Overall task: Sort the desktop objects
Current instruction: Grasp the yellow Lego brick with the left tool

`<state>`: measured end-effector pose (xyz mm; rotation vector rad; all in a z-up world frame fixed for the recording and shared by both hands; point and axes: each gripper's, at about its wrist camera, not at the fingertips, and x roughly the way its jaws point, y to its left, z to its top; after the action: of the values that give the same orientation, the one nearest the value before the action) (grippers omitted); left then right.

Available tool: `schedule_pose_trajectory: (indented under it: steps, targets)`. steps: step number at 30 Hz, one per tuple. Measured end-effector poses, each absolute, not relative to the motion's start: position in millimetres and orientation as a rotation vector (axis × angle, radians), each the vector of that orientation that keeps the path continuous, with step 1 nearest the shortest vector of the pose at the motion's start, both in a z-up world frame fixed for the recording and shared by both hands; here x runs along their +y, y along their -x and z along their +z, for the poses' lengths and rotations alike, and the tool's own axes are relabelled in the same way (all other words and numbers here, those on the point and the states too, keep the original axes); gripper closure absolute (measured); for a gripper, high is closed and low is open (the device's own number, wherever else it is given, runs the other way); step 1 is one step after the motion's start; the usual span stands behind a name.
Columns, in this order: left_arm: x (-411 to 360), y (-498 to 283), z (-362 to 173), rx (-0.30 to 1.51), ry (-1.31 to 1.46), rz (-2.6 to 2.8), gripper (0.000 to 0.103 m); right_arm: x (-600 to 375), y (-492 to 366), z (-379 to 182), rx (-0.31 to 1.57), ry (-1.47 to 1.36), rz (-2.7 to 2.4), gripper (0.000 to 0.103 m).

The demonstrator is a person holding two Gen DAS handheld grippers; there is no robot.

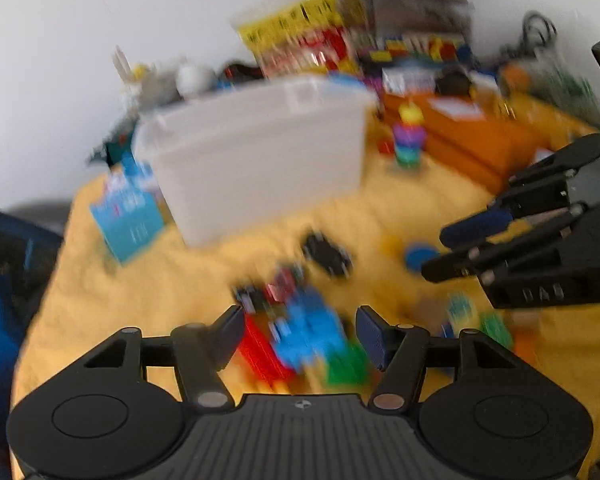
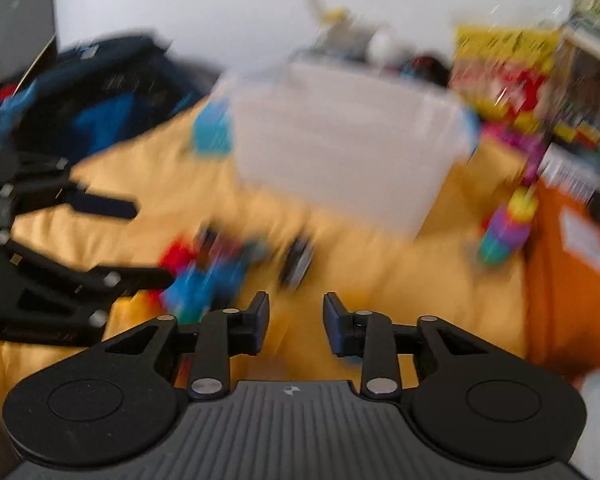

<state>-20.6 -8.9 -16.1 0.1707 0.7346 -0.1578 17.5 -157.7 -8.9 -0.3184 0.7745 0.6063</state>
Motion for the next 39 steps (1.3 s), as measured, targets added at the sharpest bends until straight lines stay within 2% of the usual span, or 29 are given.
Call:
schedule_pose_trajectory:
  steps: [10,20,30,33,35,39]
  targets:
    - [-6,45,-48,0.79,-0.17,-0.103,0.04,-156,34,-59,0.949,0.376,0.582,0.071]
    - [28,49,-63,0.923,-0.041,0.015,0.042,-144,51,-46,0.865,0.415,0.564,0.071]
    - [10,31,-60,0.867,-0.066,0.005,0.042,-152,66,-42,0.838,0.369,0.531,0.068]
    - [7,9,-65,0.892,-0.027,0.02,0.053,-157,70,-42,0.838,0.364,0.52,0.068]
    - [8,1,-70,0.88,-0.048,0.052,0.069,-161,73,-41,0.834,0.362,0.514,0.068]
    - [24,10,-70,0.861,0.005,0.06,0.069,-167,75,-44,0.85,0.365,0.514,0.068]
